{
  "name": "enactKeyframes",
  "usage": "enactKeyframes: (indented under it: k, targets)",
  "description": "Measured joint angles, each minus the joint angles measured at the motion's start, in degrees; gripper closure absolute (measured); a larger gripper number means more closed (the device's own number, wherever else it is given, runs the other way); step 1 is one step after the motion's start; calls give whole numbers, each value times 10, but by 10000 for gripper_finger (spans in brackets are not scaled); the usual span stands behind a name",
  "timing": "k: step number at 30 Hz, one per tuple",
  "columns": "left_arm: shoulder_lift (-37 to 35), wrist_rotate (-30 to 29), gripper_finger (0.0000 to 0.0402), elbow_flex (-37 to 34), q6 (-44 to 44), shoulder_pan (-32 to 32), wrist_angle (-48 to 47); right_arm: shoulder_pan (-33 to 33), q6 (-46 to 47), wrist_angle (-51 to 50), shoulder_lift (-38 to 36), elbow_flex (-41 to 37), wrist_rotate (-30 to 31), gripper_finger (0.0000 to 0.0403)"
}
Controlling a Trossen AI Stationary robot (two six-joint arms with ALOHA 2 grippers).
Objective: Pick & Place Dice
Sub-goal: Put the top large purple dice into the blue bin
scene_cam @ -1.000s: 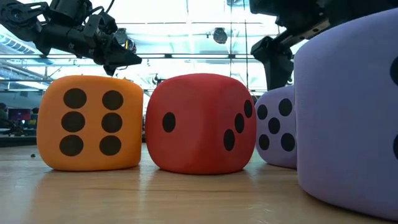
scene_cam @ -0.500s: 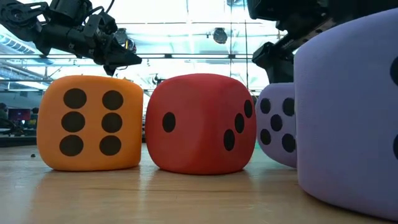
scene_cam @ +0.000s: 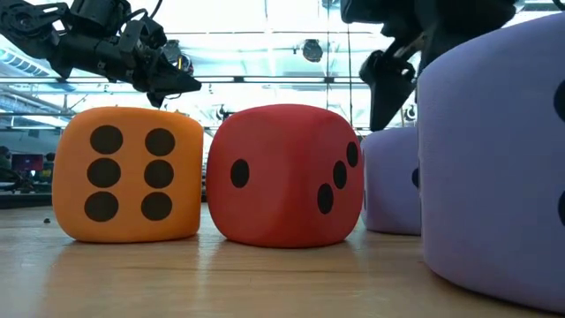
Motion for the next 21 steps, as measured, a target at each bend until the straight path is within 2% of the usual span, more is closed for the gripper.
enactKeyframes:
  k: [3,8,21]
  targets:
    - [0,0,380,0,0,0,0,-1,49,-4,0,0,0,3]
    - [0,0,380,0,0,0,0,9,80,-4,2,0,10,3]
    - [0,0,380,0,1,0,-1,15,115,-21,24,0,33,3]
